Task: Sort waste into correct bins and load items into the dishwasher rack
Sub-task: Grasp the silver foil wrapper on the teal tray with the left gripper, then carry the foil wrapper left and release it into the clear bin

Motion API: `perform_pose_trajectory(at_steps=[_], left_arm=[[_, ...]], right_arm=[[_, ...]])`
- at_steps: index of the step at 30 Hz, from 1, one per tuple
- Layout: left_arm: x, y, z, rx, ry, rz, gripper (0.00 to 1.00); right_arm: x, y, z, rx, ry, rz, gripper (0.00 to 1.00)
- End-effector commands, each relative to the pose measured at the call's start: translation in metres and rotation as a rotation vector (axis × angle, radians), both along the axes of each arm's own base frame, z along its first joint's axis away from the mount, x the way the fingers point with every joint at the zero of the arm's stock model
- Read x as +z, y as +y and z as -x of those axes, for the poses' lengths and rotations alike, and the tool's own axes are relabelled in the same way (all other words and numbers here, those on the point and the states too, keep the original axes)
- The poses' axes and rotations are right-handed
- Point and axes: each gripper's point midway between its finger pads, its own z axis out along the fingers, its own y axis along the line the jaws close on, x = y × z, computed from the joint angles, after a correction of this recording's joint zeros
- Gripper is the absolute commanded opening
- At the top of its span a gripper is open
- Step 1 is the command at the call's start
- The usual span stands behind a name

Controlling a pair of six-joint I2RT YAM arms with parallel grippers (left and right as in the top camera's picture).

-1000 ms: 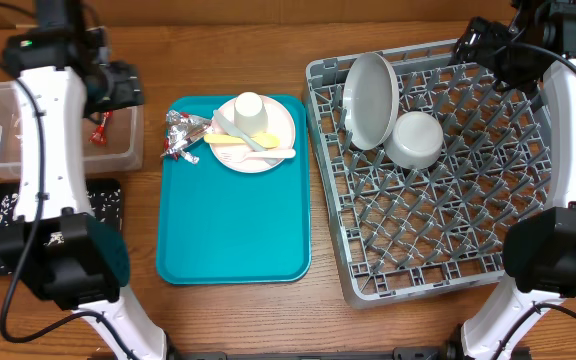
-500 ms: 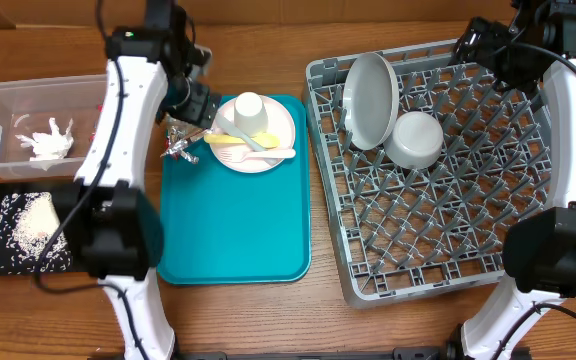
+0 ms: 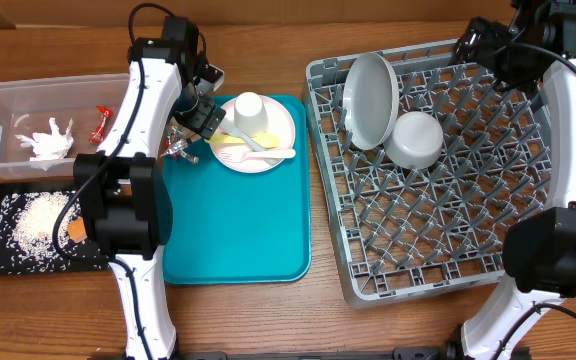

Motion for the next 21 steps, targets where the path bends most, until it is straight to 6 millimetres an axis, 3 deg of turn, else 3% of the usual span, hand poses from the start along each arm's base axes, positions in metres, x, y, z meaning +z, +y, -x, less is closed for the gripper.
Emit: perform_pose_trajectory(at_steps=[1, 9, 21], left_arm=[[0.001, 0.005, -0.009, -0.106, -0.021, -0.05, 1.0], [0.0, 0.005, -0.001, -0.344, 0.034, -0.085, 0.99], [-0.007, 0.001, 0.022, -0.461, 0.129, -0.045, 0.97]], right_arm=[[0.023, 0.001, 0.0, -0.004, -0.057, 0.005, 1.0], [0.023, 0.001, 0.0, -0.004, -0.057, 0.005, 1.0], [0.023, 0.001, 0.0, -0.004, -0.057, 0.005, 1.0]])
